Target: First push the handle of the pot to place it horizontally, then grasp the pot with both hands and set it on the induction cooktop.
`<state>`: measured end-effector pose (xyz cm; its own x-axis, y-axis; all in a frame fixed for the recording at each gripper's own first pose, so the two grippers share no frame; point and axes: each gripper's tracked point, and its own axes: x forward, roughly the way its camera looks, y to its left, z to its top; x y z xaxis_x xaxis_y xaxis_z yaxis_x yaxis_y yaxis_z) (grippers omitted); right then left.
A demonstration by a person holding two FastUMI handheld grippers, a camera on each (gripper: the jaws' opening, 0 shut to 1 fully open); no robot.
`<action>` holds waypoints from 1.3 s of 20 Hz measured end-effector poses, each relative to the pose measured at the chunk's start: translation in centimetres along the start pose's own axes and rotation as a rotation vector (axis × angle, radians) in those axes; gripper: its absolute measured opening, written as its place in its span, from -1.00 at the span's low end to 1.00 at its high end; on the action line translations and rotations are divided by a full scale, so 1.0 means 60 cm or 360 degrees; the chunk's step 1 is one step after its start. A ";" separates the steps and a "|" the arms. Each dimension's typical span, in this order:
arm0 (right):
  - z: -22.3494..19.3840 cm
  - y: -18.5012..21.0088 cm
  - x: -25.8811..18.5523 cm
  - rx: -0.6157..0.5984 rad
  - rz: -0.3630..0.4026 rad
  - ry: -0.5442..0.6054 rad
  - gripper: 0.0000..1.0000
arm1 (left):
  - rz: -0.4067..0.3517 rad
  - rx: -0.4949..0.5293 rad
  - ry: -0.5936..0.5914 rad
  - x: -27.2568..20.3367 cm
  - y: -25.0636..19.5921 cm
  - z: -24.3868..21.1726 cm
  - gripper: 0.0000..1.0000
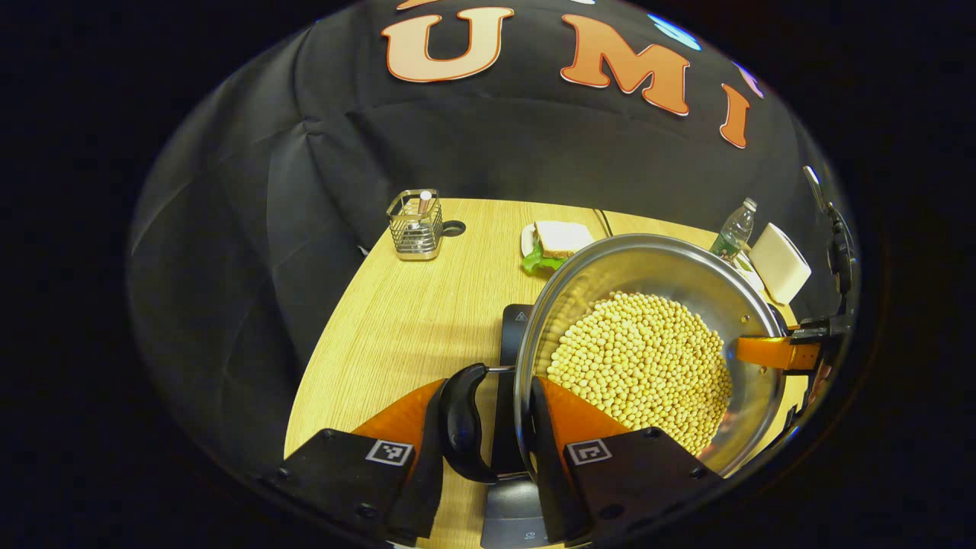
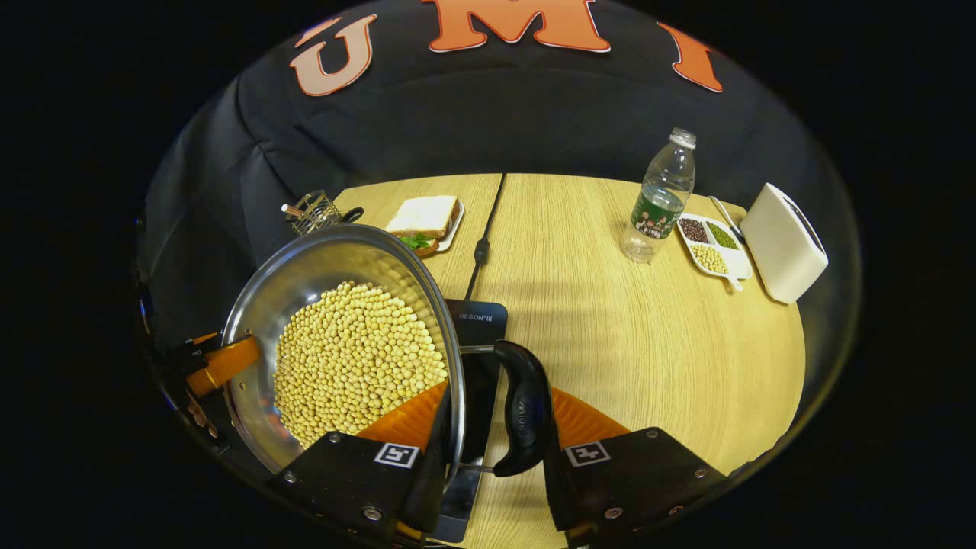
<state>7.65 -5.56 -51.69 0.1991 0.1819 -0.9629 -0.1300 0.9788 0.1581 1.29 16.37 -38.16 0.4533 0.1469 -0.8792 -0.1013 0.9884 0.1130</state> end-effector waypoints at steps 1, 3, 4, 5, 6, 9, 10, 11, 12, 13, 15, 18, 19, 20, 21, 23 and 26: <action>-0.006 -0.004 -0.008 0.0002 0.0002 0.0012 0.11 | 0.0002 0.0000 0.0011 -0.002 0.000 0.003 0.19; -0.004 -0.002 -0.006 0.0006 0.0011 0.0028 0.11 | -0.0001 -0.0004 0.0029 -0.010 0.007 0.014 0.19; -0.006 -0.001 -0.003 0.0007 0.0014 0.0035 0.11 | 0.0000 -0.0001 0.0034 -0.008 0.007 0.013 0.17; -0.007 0.001 0.001 0.0008 0.0014 0.0043 0.11 | 0.0004 0.0001 0.0038 -0.008 0.007 0.013 0.19; -0.007 0.004 0.002 0.0009 0.0014 0.0048 0.11 | 0.0007 0.0002 0.0043 -0.007 0.006 0.012 0.17; -0.009 -0.006 0.001 0.0043 0.0042 0.0073 0.14 | -0.0002 -0.0020 0.0044 -0.008 0.004 0.019 0.18; -0.010 -0.006 0.001 0.0038 0.0057 0.0078 0.19 | -0.0004 0.0006 0.0034 -0.007 0.005 0.021 0.18; -0.005 -0.006 -0.006 0.0021 0.0081 0.0063 0.22 | 0.0014 0.0024 0.0039 -0.006 0.008 0.019 0.27; -0.004 -0.004 -0.012 -0.0006 0.0106 0.0064 0.27 | 0.0036 0.0051 0.0009 -0.009 0.008 0.027 0.31; 0.000 0.000 -0.023 -0.0024 0.0135 0.0052 0.29 | 0.0075 0.0094 -0.0040 -0.013 0.013 0.040 0.42; 0.011 0.002 -0.036 -0.0033 0.0191 -0.0015 0.46 | 0.0114 0.0148 -0.0139 -0.030 0.007 0.065 0.48; 0.041 -0.025 -0.077 -0.0052 0.0204 -0.0144 0.65 | 0.0150 0.0177 -0.0287 -0.065 -0.003 0.100 0.76; 0.049 -0.039 -0.101 -0.0062 0.0197 -0.0188 0.66 | 0.0167 0.0178 -0.0337 -0.078 -0.005 0.114 0.75; 0.054 -0.048 -0.118 -0.0072 0.0197 -0.0230 0.70 | 0.0179 0.0167 -0.0387 -0.090 -0.008 0.126 0.86; 0.060 -0.057 -0.136 -0.0079 0.0200 -0.0270 0.72 | 0.0187 0.0154 -0.0436 -0.102 -0.012 0.137 0.85; 0.072 -0.079 -0.165 -0.0092 0.0202 -0.0339 0.77 | 0.0184 0.0126 -0.0513 -0.128 -0.023 0.155 0.86; 0.082 -0.090 -0.203 -0.0133 0.0208 -0.0414 0.80 | 0.0177 0.0098 -0.0620 -0.153 -0.041 0.175 0.86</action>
<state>10.70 -12.62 -39.74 0.4160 0.3341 -0.8458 -0.2483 0.9364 0.2478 6.67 12.99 -25.49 0.7451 0.2450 -0.6204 -0.1211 0.9643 0.2354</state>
